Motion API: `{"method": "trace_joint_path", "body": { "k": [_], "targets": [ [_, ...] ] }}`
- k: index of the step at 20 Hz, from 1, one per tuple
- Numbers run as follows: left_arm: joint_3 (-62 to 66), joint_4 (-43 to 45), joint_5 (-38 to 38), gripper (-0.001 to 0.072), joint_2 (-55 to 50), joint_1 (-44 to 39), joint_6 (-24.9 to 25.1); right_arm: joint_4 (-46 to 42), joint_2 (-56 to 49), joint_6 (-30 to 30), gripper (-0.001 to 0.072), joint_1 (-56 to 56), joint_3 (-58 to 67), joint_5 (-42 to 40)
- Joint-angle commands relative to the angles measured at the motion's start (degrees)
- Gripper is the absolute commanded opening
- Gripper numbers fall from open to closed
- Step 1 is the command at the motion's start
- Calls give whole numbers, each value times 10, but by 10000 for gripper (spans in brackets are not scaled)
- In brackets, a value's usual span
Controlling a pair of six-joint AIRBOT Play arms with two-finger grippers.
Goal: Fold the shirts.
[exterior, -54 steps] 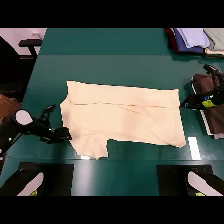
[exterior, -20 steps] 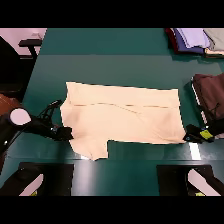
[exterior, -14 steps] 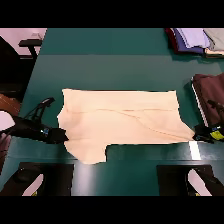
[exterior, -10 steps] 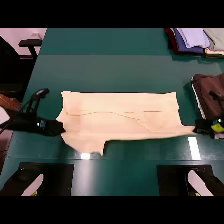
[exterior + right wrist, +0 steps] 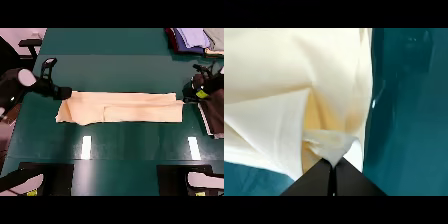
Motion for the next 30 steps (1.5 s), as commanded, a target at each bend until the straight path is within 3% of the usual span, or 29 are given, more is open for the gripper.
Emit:
{"method": "trace_joint_path", "body": {
  "k": [1,2,3,4,5,6,9,11,12,13,14,19,23,25,26,28,29,30],
  "targets": [
    [36,5,85,27,-73,0,6,49,-85,0,14,7,84,-8],
    [36,5,93,28,-79,0,5,58,-102,0,14,7,103,-9],
    [36,5,96,99,-81,0,6,57,-113,0,18,7,119,-9],
    [36,6,97,375,-81,0,5,58,-121,-2,134,7,131,-9],
    [36,6,96,562,-79,0,5,61,-122,-14,312,4,139,-9],
    [42,6,83,543,-77,0,5,74,-120,-35,370,-3,143,-4],
    [83,4,-9,541,-76,0,6,122,-87,-100,397,-53,114,26],
    [92,-3,-43,540,-76,0,6,137,-58,-106,604,-103,60,19],
    [91,-13,-46,454,-78,0,6,153,-48,-106,636,-131,29,12],
    [91,-25,-47,177,-78,0,8,176,-43,-113,635,-156,1,7],
    [91,-46,-43,33,-78,0,21,202,-43,-125,635,-177,-24,6],
    [85,-173,-16,37,-78,0,52,270,-76,-159,632,-196,-115,-16],
    [84,-177,0,35,-87,-28,50,292,-120,-160,621,-141,-120,-28],
    [84,-177,27,27,-100,-61,50,294,-126,-160,532,-112,-120,-56],
    [84,-177,43,27,-108,-79,47,294,-126,-161,437,-101,-120,-69],
    [85,-178,80,26,-128,-118,30,292,-119,-161,119,-97,-120,-78],
    [85,-179,96,26,-139,-136,30,295,-109,-170,14,-101,-120,-78],
    [87,-181,109,26,-151,-152,30,298,-93,-170,14,-106,-120,-78]
  ]
}}
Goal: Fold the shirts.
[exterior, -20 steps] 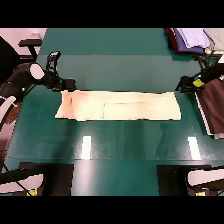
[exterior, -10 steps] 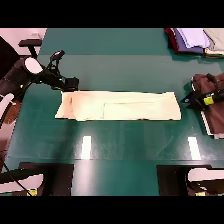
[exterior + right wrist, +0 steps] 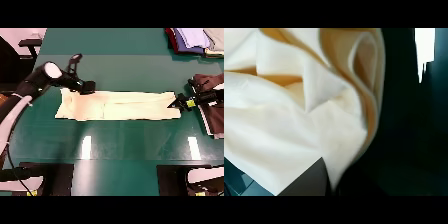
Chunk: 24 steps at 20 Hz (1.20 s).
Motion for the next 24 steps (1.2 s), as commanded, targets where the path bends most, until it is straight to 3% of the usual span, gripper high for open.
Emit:
{"method": "trace_joint_path", "body": {
  "k": [1,7,12,20,24],
  "targets": [
    [13,-9,56,26,-42,-59,-9,9,38,-7,13,-4,7,-6],
    [146,-20,49,26,-172,-122,-24,9,146,48,13,54,141,49],
    [212,-20,29,25,-242,-162,-26,15,163,95,13,158,249,52],
    [218,-19,25,26,-264,-164,-30,82,163,99,13,253,304,30],
    [268,24,-34,25,-221,-115,-30,83,162,87,13,287,304,10]
  ]
}}
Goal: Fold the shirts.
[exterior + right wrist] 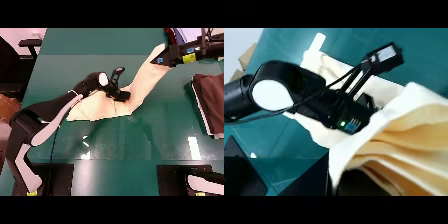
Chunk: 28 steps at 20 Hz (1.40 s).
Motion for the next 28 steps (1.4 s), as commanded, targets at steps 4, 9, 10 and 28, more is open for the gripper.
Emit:
{"method": "trace_joint_path", "body": {
  "k": [4,9,10,28],
  "targets": [
    [35,80,-65,26,144,130,4,5,-24,-28,13,109,5,-49],
    [35,149,-106,26,292,245,25,4,-183,-59,106,282,130,-123],
    [35,164,-114,27,313,259,25,4,-220,-59,347,306,162,-130],
    [27,150,-165,26,363,287,26,-26,-156,7,697,-15,-210,-98]
  ]
}}
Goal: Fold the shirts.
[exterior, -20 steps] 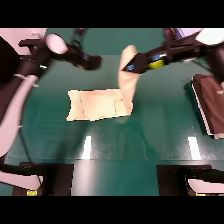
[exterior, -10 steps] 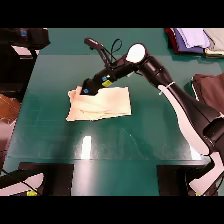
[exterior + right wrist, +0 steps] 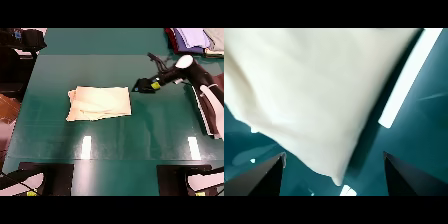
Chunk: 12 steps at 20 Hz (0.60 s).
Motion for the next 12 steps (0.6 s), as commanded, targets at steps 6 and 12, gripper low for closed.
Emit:
{"method": "trace_joint_path", "body": {
  "k": [6,12],
  "targets": [
    [-19,-19,23,26,-1,-14,0,112,-105,0,694,35,-18,-29],
    [-19,-50,22,26,-1,-14,0,105,-186,0,153,124,111,-30]
  ]
}}
